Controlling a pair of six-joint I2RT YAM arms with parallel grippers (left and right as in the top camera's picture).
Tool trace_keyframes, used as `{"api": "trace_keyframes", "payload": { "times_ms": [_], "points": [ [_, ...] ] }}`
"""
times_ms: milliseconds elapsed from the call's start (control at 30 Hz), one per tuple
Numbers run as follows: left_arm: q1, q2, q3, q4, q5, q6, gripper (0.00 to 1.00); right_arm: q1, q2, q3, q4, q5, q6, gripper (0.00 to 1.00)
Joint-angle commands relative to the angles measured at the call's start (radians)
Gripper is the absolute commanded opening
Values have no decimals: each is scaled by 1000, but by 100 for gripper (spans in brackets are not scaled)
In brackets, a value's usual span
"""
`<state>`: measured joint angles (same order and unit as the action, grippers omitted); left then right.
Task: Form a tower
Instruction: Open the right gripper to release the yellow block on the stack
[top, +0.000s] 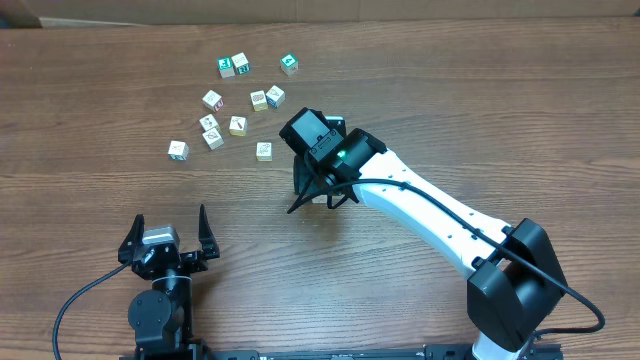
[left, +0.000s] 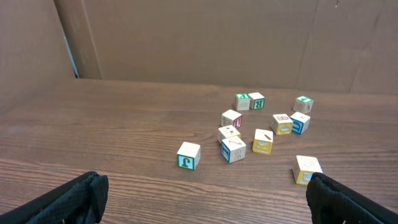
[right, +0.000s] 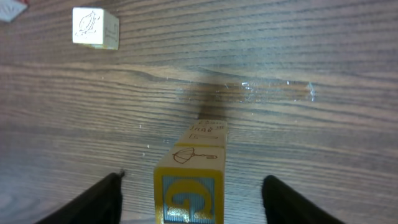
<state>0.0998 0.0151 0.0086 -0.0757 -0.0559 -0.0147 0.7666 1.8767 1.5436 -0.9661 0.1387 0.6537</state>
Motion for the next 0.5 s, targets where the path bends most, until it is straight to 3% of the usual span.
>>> {"api": "trace_keyframes", "payload": {
  "times_ms": [0,100,267,467],
  "points": [
    [-2,-10,-3,2,1,23,100,5,-2,29,3,11,1,76],
    [-2,-10,-3,2,1,22,100,5,-2,29,3,11,1,85],
    [-2,-10,-3,2,1,22,100,-6,-2,50,-2,6,1,85],
    [-2,-10,-3,2,1,23,99,-61,-2,209,-154,-44,-5,86]
  ]
}}
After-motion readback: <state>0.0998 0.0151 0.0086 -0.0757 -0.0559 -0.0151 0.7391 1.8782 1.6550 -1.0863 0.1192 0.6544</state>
